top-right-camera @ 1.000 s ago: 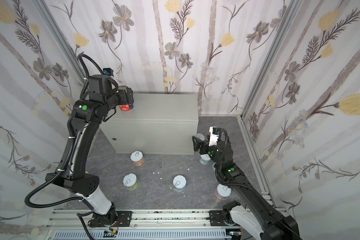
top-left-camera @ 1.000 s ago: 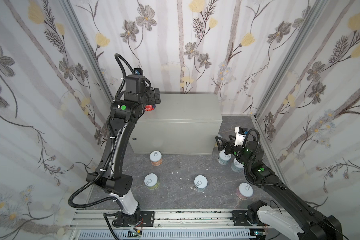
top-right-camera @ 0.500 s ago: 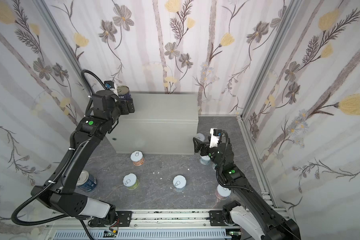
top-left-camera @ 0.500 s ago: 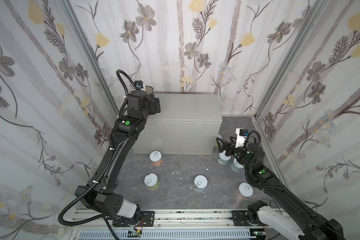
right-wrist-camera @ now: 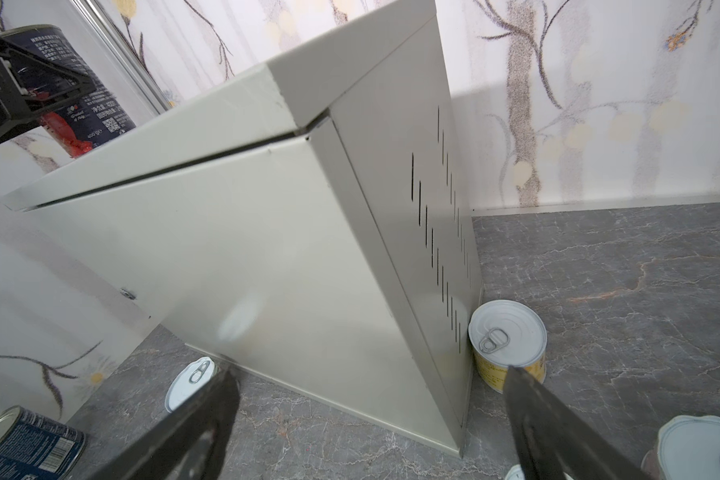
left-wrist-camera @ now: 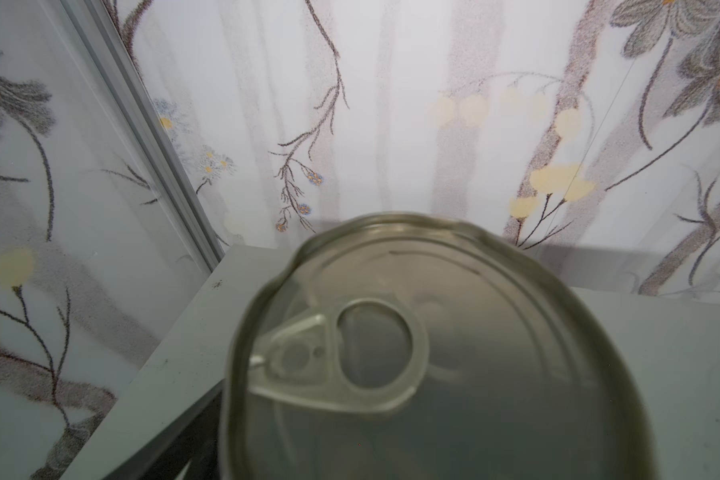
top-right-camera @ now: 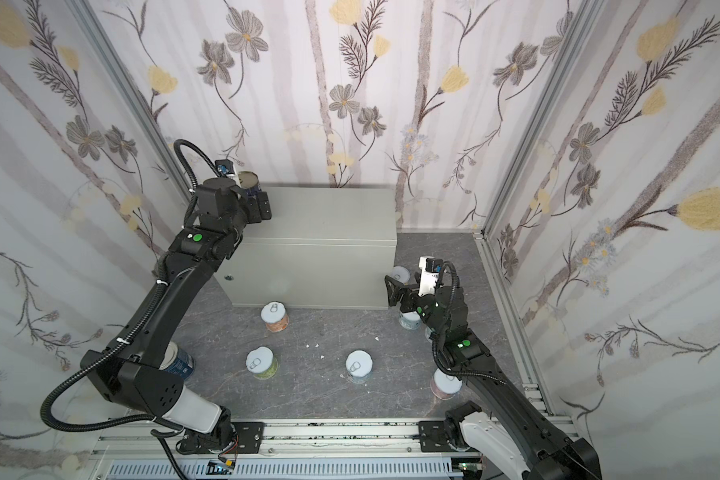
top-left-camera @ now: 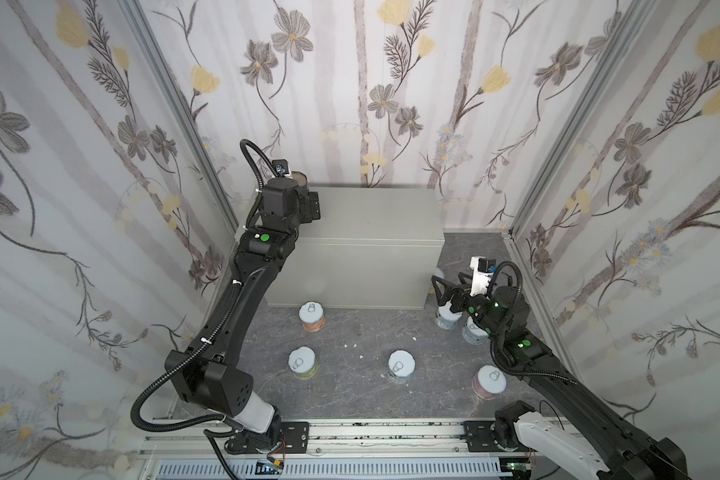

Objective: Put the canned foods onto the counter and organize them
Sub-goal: 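Lower the red-labelled can onto the cabinet top with the left gripper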

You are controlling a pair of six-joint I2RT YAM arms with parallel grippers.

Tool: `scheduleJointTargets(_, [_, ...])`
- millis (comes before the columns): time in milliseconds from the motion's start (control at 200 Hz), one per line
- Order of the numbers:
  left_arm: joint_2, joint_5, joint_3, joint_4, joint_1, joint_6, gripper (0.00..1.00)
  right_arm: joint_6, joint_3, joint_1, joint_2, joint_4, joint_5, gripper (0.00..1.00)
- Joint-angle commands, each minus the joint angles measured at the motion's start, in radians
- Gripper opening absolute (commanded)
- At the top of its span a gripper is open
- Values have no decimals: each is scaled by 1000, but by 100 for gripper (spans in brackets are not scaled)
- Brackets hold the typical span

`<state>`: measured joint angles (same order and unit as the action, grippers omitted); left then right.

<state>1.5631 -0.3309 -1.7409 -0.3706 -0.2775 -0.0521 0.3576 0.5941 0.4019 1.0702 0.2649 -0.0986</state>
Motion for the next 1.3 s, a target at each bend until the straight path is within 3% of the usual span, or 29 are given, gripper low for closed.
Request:
scheduleJointTargets(0, [20,-2,-22,68,10,-6,100,-10,-7,0,-3,25,-9,100])
scheduleJointTargets(250, [69,23,-35,121,23,3,97,-16,-12,1,-4,28,-4,100])
scheduleJointTargets(684, [119,39,-51,173,61,14,75,-17,-9,0,8,38,-9,100])
scheduleJointTargets(1294, [238,81,-177,180,92,60,71,-23,9,0,32,43,-12,100])
